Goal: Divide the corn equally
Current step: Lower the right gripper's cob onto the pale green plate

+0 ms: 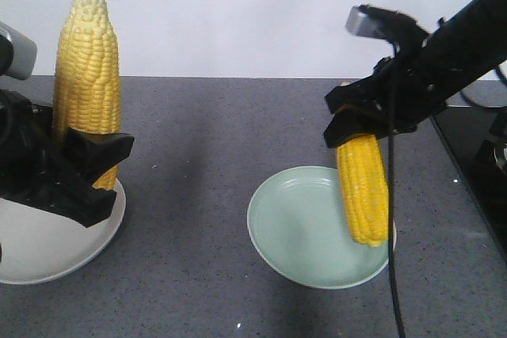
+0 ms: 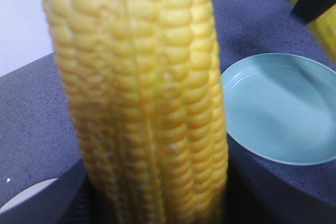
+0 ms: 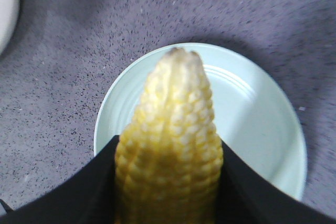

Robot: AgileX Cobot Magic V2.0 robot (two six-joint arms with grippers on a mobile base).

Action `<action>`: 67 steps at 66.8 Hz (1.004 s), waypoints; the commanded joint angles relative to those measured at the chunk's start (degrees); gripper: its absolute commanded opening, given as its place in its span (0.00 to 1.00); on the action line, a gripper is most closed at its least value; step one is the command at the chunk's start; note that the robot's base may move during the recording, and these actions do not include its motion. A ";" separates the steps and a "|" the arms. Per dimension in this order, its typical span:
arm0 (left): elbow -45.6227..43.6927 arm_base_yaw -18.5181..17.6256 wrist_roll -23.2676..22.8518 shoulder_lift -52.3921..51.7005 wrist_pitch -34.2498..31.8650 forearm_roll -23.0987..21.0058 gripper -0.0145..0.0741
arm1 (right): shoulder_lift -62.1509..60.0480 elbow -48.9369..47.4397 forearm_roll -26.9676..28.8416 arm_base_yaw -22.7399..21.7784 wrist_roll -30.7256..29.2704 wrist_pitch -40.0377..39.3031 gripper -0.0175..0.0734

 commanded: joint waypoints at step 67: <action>-1.50 -0.23 -0.04 -0.82 -4.32 0.55 0.45 | 9.96 -2.08 -3.90 2.34 6.29 -4.42 0.79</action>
